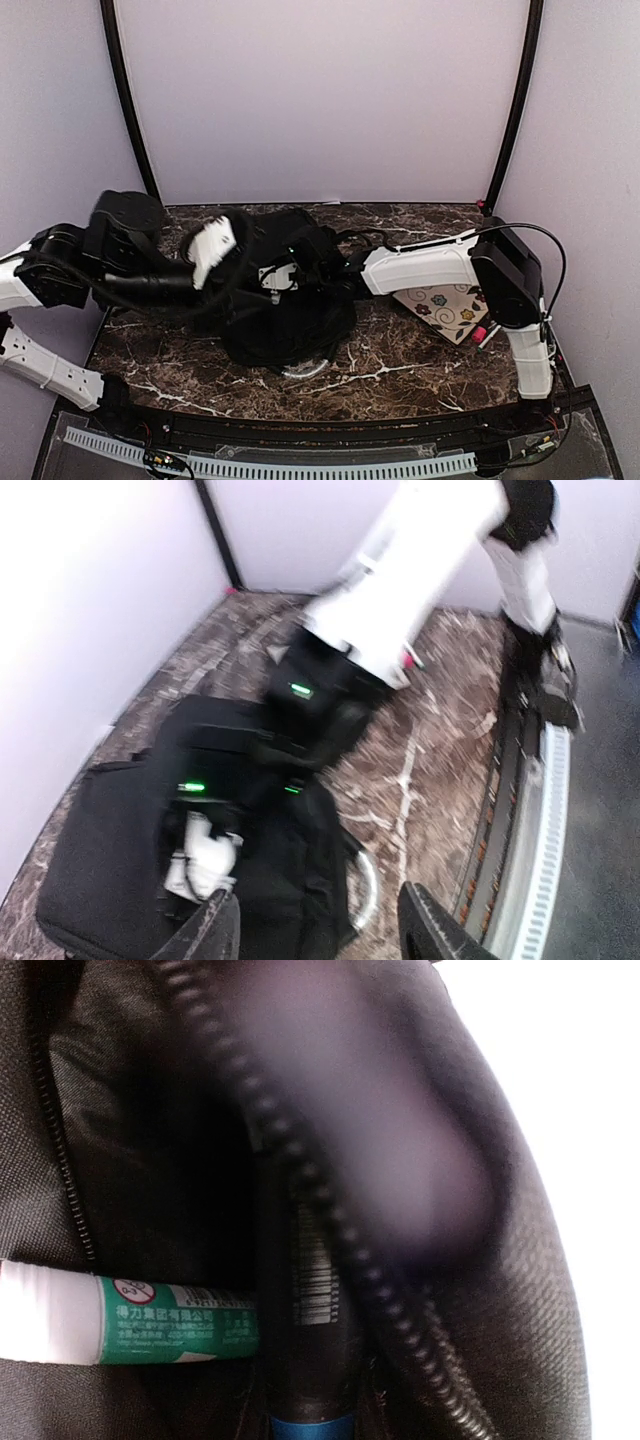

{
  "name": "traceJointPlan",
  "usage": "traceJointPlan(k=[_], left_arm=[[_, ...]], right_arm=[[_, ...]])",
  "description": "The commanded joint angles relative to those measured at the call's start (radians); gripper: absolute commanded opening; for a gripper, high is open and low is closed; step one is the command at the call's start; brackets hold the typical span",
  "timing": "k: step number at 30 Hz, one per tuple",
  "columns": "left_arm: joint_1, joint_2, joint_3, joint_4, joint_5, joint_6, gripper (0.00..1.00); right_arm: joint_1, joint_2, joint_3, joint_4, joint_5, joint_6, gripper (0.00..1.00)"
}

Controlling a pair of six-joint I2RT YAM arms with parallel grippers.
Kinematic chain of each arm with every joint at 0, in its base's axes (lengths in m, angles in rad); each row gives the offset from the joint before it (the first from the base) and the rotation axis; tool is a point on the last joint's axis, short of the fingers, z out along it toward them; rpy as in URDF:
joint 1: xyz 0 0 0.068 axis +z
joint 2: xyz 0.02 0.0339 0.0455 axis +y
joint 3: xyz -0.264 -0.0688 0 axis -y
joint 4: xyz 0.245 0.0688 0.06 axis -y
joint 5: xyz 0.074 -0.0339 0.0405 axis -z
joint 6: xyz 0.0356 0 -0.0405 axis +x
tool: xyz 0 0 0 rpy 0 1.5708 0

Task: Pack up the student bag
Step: Place the second largest pocket of the bag in the lower front pocket of the bag, then pick up the student bag from the center of the board.

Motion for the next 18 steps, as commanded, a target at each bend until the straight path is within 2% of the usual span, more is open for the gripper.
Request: traceJointPlan(k=[1,4,6,9,11,14,18], left_arm=[[-0.197,0.262,0.065,-0.292,-0.103,0.007,0.56],[-0.328,0.392,0.086,-0.304,-0.194,0.019,0.56],[-0.348,0.439,0.066,-0.256,-0.169,0.025,0.56],[-0.347,0.475,-0.017,-0.164,-0.223,0.029,0.58],[-0.339,0.497,-0.075,-0.099,-0.337,0.026,0.61],[-0.287,0.529,-0.121,-0.043,-0.411,-0.004,0.62],[-0.227,0.54,-0.192,0.098,-0.401,0.029,0.63]], right_arm=[[-0.031,-0.007,0.007,-0.077,-0.087,0.06,0.02],[-0.035,-0.005,0.003,-0.088,-0.104,0.061,0.02],[-0.035,-0.003,0.005,-0.095,-0.111,0.057,0.02],[-0.035,0.0,0.014,-0.1,-0.119,0.056,0.02],[-0.035,0.004,0.022,-0.104,-0.123,0.057,0.02],[-0.034,0.006,0.037,-0.118,-0.134,0.064,0.02],[-0.035,0.009,0.048,-0.132,-0.143,0.068,0.02]])
